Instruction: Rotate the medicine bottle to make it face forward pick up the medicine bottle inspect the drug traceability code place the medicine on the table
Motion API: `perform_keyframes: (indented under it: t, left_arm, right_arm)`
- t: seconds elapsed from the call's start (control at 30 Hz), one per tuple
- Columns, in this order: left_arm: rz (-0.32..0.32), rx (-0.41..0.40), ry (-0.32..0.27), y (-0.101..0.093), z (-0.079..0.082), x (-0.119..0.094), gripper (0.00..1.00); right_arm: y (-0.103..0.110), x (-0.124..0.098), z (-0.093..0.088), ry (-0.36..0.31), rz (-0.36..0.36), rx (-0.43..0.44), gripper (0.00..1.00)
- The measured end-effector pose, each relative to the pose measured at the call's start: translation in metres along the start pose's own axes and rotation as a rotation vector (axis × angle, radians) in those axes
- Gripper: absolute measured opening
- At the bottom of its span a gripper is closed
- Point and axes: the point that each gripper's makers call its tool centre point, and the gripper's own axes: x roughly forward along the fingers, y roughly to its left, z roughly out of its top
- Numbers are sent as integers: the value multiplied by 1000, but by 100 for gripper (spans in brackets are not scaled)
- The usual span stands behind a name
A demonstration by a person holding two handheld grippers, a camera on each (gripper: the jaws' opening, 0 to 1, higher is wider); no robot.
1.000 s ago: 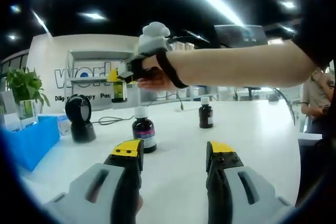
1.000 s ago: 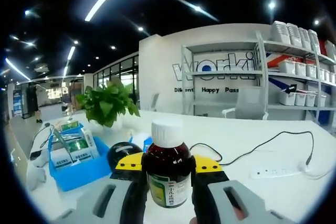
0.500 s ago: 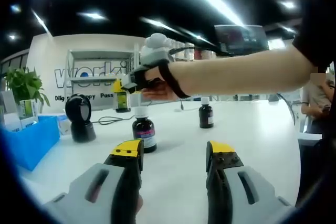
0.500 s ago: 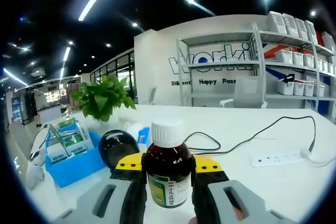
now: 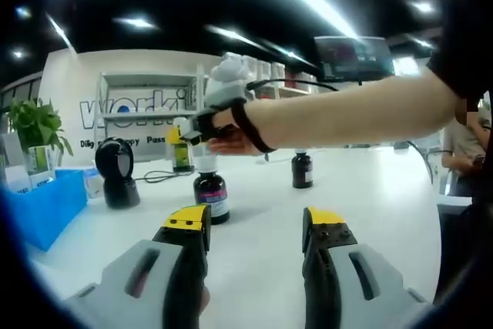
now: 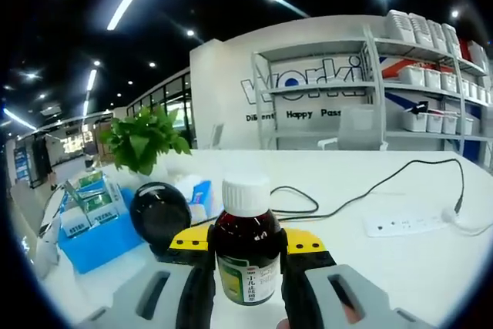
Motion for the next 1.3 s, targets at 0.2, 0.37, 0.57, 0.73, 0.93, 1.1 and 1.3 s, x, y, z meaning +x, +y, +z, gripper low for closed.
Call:
perform_keyframes:
  t: [0.2,0.37,0.57,0.73,0.93,1.1,1.3]
  left_arm:
    - [-2,0,0,-1,0,0,38]
    - [-3,-1,0,-1,0,0,38]
    - [-2,-4,-2,0,1,0,38]
    - [-7,-4,-3,-1,1,0,38]
    - [-9,-5,-4,-1,1,0,38]
    - [-8,-5,-4,-1,1,0,38]
    - [-9,-3,-4,-2,1,0,38]
  right_arm:
    - [3,0,-2,5,9,1,28]
    - [6,1,-4,4,20,3,28]
    - [11,4,-5,4,40,13,28]
    - [16,5,-4,-1,56,10,28]
    - [27,5,-4,-7,89,0,28]
    - [35,1,-7,-5,108,-32,28]
    - [38,0,-8,2,125,-52,28]
